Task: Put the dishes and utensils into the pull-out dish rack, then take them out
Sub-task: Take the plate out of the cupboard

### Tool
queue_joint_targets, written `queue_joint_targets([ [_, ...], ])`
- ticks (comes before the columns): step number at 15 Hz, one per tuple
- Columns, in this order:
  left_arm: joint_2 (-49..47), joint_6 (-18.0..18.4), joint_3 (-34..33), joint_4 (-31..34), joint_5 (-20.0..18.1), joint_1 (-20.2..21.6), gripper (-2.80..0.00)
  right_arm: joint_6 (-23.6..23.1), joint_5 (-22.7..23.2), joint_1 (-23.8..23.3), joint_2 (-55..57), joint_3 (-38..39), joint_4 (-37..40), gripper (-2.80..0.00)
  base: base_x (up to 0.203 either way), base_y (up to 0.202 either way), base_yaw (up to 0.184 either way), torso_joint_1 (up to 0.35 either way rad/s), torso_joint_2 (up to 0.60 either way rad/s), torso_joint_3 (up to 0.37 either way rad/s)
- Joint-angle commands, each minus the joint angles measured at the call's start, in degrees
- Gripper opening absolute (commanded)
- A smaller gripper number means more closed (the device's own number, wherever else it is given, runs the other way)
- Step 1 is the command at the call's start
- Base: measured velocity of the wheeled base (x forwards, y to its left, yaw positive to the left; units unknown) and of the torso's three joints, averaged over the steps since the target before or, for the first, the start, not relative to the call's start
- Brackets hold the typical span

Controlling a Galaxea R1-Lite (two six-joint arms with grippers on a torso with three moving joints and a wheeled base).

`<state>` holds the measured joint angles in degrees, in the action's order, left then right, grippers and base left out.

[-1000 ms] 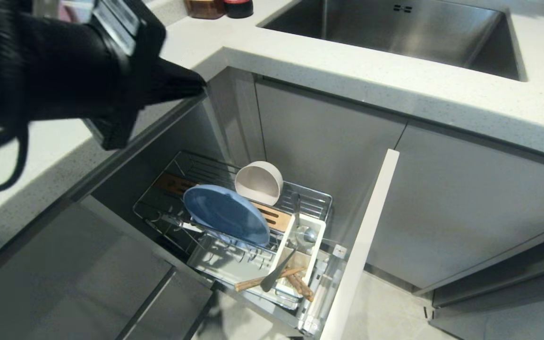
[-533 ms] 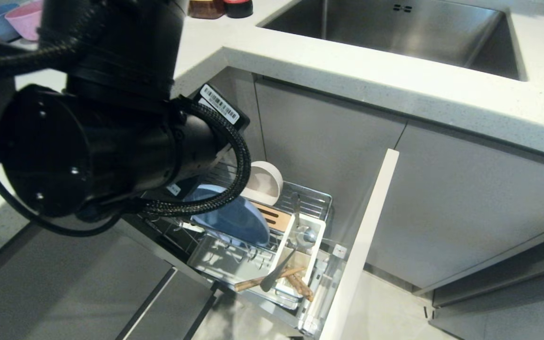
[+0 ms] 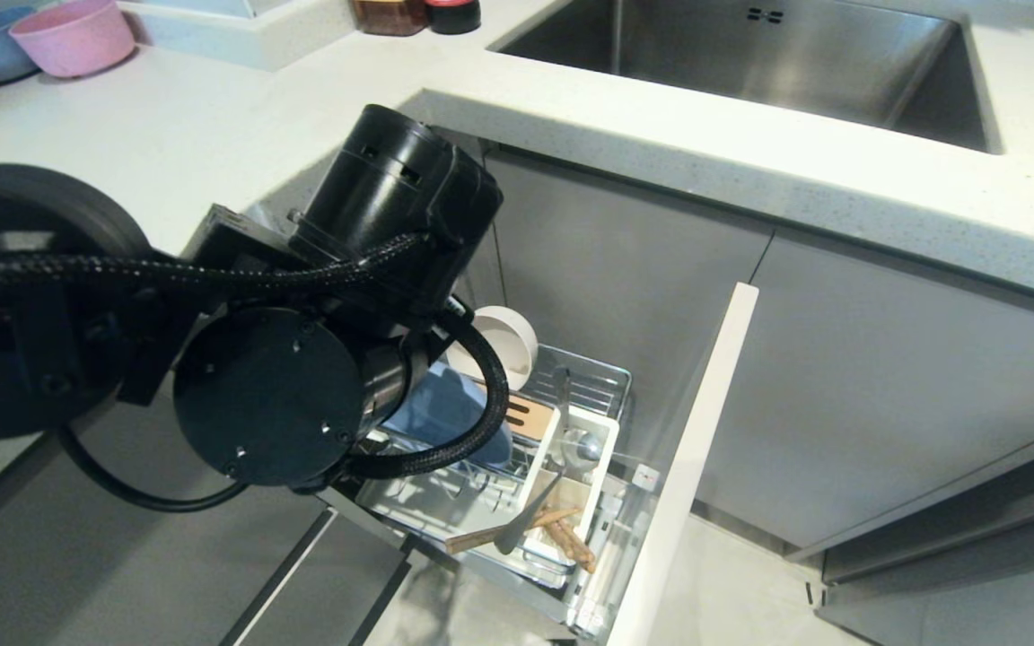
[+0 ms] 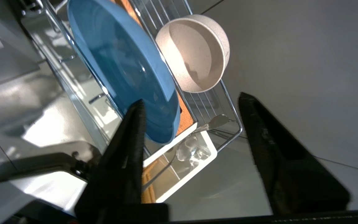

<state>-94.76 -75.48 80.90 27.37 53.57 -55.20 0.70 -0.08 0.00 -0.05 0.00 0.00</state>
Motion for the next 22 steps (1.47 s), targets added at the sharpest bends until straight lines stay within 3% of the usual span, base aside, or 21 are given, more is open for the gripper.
queue_joint_targets([
  [1, -0.5, -1.5, -0.1, 0.1, 0.0, 0.0, 0.00, 0.0, 0.0, 0.0, 0.0, 0.0, 0.0, -2.80, 0.000, 0.000, 0.000, 0.000, 0.00, 0.000],
  [5, -2.6, -7.8, -0.6, 0.3, -4.2, 1.3, 0.00, 0.0, 0.0, 0.0, 0.0, 0.1, 0.0, -2.80, 0.000, 0.000, 0.000, 0.000, 0.00, 0.000],
  [10, -6.9, -10.0, -0.7, 1.4, -5.5, 4.9, 0.00, 0.0, 0.0, 0.0, 0.0, 0.1, 0.0, -2.80, 0.000, 0.000, 0.000, 0.000, 0.00, 0.000],
  [16, -11.9, -10.5, 0.8, 1.1, -7.8, 9.1, 0.00, 0.0, 0.0, 0.0, 0.0, 0.1, 0.0, -2.80, 0.000, 0.000, 0.000, 0.000, 0.00, 0.000],
  [22, -13.3, -10.3, 3.7, 1.2, -10.5, 9.8, 0.00, 0.0, 0.0, 0.0, 0.0, 0.0, 0.0, -2.80, 0.000, 0.000, 0.000, 0.000, 0.00, 0.000],
])
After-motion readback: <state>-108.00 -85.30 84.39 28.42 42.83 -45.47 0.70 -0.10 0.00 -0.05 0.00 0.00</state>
